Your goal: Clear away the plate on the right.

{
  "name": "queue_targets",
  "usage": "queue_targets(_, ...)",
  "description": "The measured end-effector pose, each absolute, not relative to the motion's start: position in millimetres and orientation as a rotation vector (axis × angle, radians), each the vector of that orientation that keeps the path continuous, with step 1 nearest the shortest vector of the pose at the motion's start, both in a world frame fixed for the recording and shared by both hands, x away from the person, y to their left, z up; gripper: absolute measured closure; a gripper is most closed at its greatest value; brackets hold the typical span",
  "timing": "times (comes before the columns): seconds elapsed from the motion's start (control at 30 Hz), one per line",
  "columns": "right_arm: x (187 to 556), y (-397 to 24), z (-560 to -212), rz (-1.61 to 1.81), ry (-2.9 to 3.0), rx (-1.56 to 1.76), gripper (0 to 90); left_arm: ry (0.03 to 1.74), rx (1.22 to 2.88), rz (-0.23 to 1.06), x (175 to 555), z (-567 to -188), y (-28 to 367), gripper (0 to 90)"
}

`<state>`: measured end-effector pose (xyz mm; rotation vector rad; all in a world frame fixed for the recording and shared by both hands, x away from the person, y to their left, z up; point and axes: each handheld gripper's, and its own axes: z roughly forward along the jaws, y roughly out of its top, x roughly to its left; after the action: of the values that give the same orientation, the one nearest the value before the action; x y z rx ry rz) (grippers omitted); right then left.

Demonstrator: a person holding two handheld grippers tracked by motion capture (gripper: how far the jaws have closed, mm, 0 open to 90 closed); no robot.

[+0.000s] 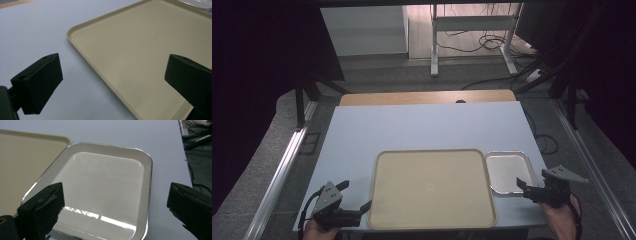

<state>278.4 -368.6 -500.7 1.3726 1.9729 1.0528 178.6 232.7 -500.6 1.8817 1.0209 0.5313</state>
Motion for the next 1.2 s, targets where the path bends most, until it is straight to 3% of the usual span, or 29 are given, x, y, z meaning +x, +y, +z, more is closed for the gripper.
queue_targets(0.4, 294.8, -376.6, -502.5, 1.055, 1.960, 1.506, 1.6, 1.018, 1.888, 0.535, 178.6, -500.5, 232.0, 1.2)
queue_targets(0.87, 312.6, -389.2, -501.7, 1.036, 2.010, 1.588, 29.2, 1.018, 1.889, 0.535, 178.6, -500.5, 231.9, 1.3)
queue_targets(1.2, 327.3, -396.5, -506.3, 0.987, 2.015, 1.687, 55.9, 1.019, 1.888, 0.534, 178.8, -500.6, 231.9, 1.3)
